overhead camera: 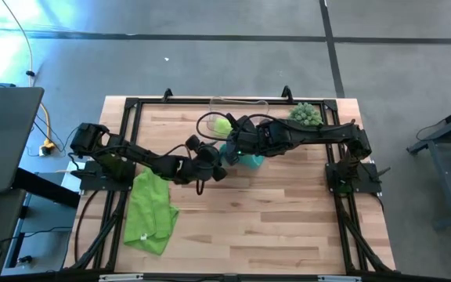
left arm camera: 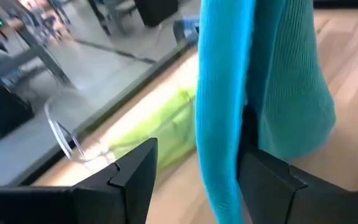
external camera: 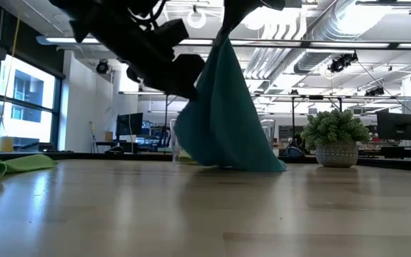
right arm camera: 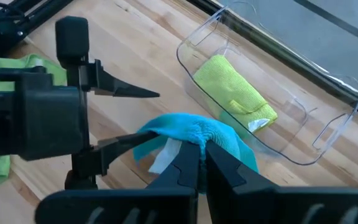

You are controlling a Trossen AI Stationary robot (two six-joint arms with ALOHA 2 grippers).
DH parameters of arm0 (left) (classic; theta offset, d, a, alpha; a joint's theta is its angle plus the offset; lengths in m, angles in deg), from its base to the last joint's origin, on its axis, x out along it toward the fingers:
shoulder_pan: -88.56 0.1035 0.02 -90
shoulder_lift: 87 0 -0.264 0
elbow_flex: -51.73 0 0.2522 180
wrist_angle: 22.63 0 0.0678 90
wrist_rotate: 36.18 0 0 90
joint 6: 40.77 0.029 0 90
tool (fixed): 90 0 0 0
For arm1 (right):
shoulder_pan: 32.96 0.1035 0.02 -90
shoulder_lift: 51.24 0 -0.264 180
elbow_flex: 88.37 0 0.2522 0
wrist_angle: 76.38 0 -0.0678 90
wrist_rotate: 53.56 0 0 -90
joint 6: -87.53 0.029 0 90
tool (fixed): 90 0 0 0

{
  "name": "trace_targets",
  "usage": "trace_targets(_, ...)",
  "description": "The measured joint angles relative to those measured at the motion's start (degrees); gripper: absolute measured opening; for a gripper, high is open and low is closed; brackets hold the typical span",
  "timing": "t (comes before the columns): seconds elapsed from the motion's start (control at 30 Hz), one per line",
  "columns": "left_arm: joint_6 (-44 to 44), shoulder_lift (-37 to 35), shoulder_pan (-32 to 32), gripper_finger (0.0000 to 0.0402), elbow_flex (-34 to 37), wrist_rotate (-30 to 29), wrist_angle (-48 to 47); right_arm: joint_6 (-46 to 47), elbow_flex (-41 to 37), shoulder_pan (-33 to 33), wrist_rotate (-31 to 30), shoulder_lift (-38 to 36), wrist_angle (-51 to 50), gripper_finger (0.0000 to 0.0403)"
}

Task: Roll microfiber towels into tight, uniform cylinder then place into a basket
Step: Fold the blue microfiber cloth

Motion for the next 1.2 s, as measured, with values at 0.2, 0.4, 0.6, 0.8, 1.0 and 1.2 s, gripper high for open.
trace_targets(0.2,-7.1,0.0,0.1,0.0197,1.8,3.4,-1.5,0.0,0.0,0.0,0.0,0.0,0.0,0.0)
trace_targets(0.4,-17.1,0.1,1.2,0.0196,5.3,3.5,-1.5,0.2,0.0,0.0,0.0,0.0,0.0,0.0)
trace_targets(0.6,-20.1,3.2,2.1,0.0166,6.1,6.6,-0.2,0.3,0.0,0.0,0.0,0.0,0.1,0.0)
trace_targets(0.8,-20.1,6.0,2.1,0.0105,6.1,8.3,3.4,0.1,0.0,0.0,0.0,0.0,0.3,0.0)
trace_targets(1.0,-19.2,6.5,1.8,0.0013,6.1,11.0,4.2,-2.8,0.0,0.0,0.0,0.0,0.1,0.0)
trace_targets(1.2,-13.8,1.6,-0.7,0.0006,6.1,14.3,2.7,-14.3,0.0,0.7,3.2,0.0,-1.6,0.0)
